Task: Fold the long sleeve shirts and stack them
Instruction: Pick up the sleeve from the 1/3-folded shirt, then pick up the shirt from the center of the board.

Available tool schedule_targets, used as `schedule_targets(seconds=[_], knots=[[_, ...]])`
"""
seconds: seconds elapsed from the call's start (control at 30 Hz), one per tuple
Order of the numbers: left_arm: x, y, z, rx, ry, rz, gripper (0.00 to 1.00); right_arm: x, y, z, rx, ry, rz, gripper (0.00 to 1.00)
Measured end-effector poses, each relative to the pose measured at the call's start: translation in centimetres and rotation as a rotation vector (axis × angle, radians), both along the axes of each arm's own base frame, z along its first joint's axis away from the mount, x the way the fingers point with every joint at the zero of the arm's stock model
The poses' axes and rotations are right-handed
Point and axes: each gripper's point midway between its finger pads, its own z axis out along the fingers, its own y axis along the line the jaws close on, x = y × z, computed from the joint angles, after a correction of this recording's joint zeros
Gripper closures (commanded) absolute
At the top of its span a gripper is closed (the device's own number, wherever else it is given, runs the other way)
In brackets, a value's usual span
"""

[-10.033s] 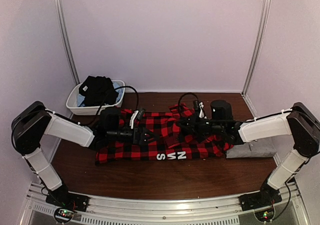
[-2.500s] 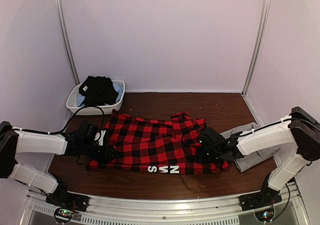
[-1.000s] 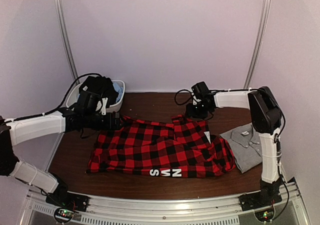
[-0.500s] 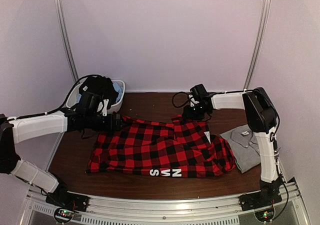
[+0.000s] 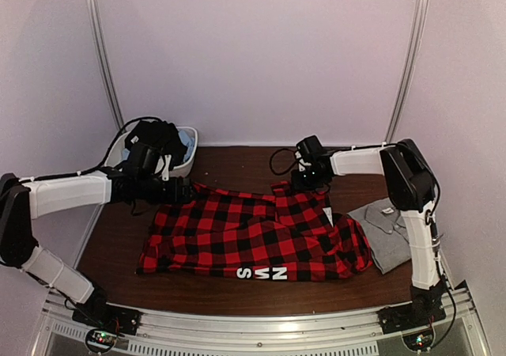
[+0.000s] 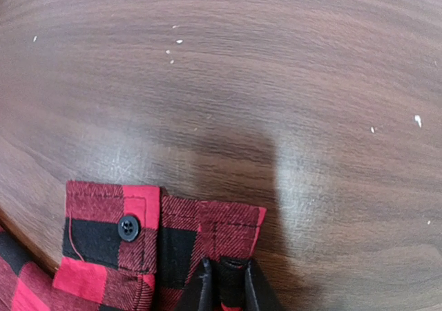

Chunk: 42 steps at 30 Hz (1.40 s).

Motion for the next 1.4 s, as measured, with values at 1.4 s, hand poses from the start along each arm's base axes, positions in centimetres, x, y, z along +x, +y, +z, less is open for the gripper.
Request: schedule_targets(seconds=[1.4], knots=[[13.5, -2.1, 3.5, 0.106, -0.244, -0.302, 0.06, -15.0, -3.2, 34.5, 0.405, -0.423, 0.236, 1.0]])
